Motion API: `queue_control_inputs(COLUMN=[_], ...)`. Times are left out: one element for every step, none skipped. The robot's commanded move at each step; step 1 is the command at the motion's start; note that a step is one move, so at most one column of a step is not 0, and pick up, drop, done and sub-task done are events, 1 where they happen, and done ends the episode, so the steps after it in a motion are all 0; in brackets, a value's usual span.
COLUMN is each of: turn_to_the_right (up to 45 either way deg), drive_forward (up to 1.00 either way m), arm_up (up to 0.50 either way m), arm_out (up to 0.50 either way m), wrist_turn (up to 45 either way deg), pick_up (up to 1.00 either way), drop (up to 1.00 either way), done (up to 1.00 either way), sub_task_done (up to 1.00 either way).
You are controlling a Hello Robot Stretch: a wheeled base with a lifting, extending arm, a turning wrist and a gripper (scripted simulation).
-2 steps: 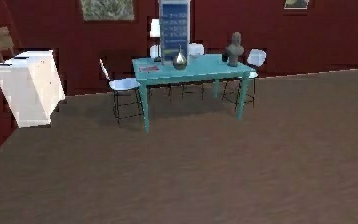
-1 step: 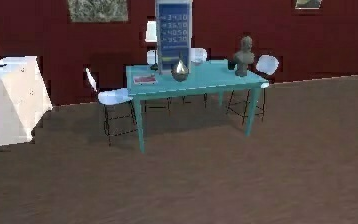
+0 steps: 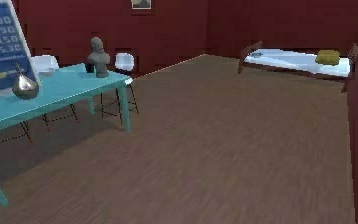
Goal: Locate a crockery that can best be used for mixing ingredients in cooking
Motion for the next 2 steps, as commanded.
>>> queue_control_inputs(turn_to_the_right=[0.0, 0.0], drive_forward=[1.00, 1.00], arm_up=[0.00, 0.00], arm_out=[0.00, 0.00], wrist_turn=[0.0, 0.0], pick_up=[0.00, 0.00], drop=[0.00, 0.00], done=[0.00, 0.00], sub_task_done=[0.00, 0.00])
